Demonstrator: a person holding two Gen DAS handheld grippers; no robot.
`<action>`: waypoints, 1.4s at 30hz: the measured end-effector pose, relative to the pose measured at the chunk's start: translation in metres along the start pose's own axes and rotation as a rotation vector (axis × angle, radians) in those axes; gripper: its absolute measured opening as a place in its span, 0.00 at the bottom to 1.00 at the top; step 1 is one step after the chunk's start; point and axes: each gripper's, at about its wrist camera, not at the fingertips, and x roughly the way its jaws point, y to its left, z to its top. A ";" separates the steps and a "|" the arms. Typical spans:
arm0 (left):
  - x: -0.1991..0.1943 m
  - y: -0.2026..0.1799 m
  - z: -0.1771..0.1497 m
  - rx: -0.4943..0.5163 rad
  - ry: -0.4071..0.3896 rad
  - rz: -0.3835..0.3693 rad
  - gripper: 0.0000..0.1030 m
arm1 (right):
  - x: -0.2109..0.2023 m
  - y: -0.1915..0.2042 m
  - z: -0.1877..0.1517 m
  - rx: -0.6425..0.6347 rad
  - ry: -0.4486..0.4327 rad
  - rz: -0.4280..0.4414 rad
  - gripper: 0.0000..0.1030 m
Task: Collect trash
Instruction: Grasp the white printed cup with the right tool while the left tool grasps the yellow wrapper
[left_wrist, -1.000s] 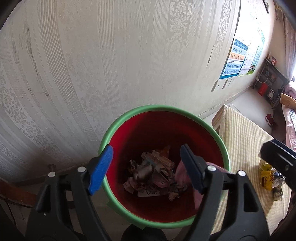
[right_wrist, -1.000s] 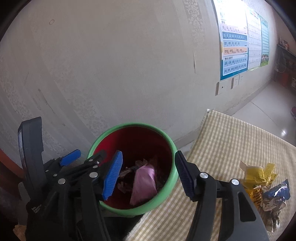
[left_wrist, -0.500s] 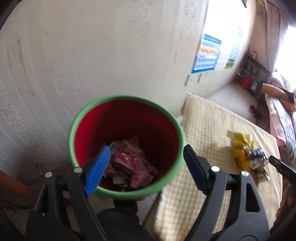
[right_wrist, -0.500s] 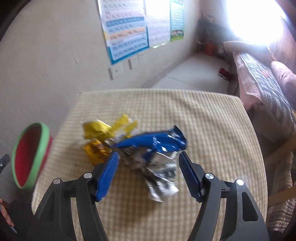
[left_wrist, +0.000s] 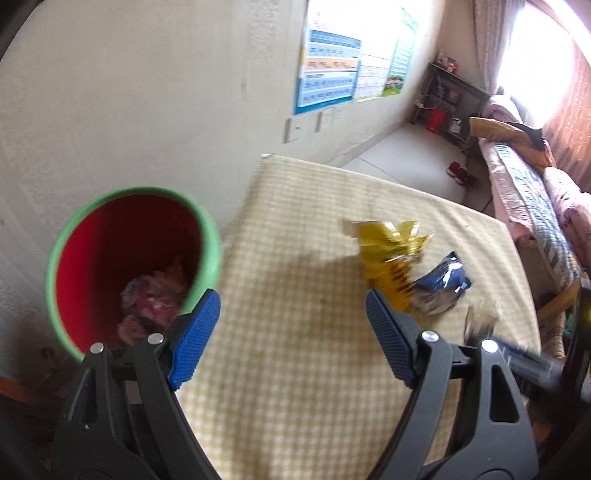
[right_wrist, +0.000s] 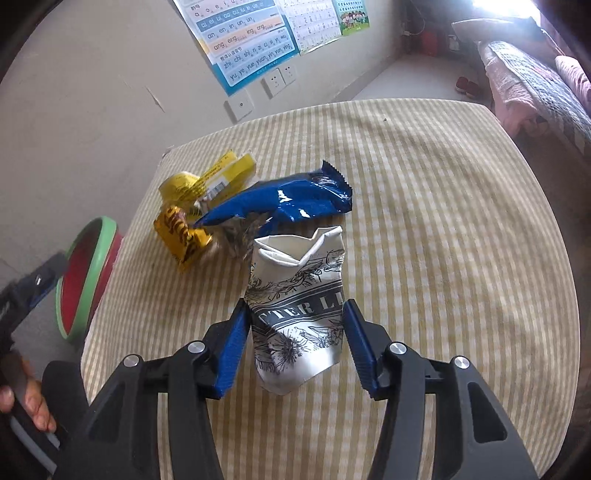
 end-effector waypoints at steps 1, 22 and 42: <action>0.008 -0.008 0.002 0.008 0.013 -0.009 0.76 | -0.006 -0.001 -0.008 0.002 0.000 -0.001 0.49; 0.076 -0.066 0.002 0.039 0.201 -0.119 0.05 | -0.027 -0.009 -0.035 -0.023 -0.049 0.027 0.49; 0.109 -0.054 0.003 -0.020 0.237 -0.140 0.32 | -0.020 -0.009 -0.033 -0.022 -0.037 0.018 0.49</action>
